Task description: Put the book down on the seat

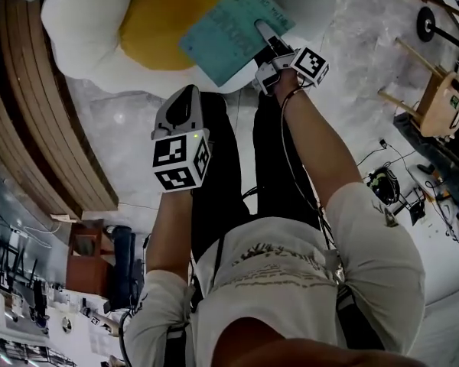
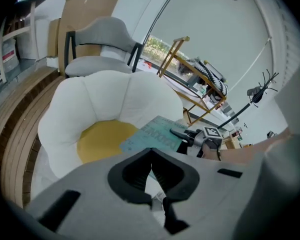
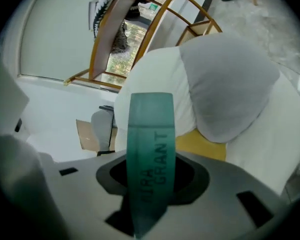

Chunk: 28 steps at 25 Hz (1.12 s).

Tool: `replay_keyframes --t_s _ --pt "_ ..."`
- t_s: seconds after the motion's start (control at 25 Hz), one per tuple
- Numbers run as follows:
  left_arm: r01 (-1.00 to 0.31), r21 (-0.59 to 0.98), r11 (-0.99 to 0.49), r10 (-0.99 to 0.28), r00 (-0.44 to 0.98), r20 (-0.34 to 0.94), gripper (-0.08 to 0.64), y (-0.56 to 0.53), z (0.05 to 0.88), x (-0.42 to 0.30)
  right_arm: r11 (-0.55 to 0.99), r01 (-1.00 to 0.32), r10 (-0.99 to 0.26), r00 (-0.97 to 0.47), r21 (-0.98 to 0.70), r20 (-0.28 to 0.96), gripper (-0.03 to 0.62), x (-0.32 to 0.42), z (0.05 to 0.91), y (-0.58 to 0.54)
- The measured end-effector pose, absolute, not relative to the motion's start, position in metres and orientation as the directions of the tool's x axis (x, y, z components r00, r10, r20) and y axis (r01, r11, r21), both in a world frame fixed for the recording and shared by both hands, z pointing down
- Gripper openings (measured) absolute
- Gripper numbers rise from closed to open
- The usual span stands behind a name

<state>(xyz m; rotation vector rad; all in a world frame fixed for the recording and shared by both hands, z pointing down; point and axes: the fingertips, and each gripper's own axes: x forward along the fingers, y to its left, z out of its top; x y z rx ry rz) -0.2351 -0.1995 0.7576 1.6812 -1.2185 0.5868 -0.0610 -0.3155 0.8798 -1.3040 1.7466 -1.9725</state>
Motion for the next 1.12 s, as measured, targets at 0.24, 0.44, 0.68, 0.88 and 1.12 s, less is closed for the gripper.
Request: replay_keyframes --t_s 0.24,0.44,0.68,0.88,1.12 --pt "-0.905 0.414 -0.094 -0.4 0.415 0.817 0.021 -0.182 0.786 -0.225 -0.29 -0.411 -0.549 -0.668 -0.864 0.502 0.164 -0.06 0.931 -0.297" --pt "-0.907 0.404 -0.123 -0.368 0.42 0.83 0.021 -0.18 0.805 -0.222 -0.224 -0.439 -0.447 -0.747 -0.87 0.492 0.164 -0.068 0.951 -0.296" --pt "-0.901 0.419 -0.117 -0.329 0.433 0.839 0.021 -0.174 0.814 -0.217 -0.062 -0.517 -0.245 -0.821 -0.854 0.515 0.164 -0.079 0.959 -0.295" --pt "-0.893 0.433 -0.123 -0.301 0.449 0.841 0.021 -0.166 0.821 -0.219 -0.031 -0.551 -0.194 -0.815 -0.834 0.546 0.164 -0.086 0.965 -0.302" --pt "-0.879 0.455 -0.142 -0.266 0.477 0.838 0.02 -0.152 0.827 -0.215 -0.03 -0.59 -0.166 -0.793 -0.807 0.586 0.164 -0.093 0.975 -0.304"
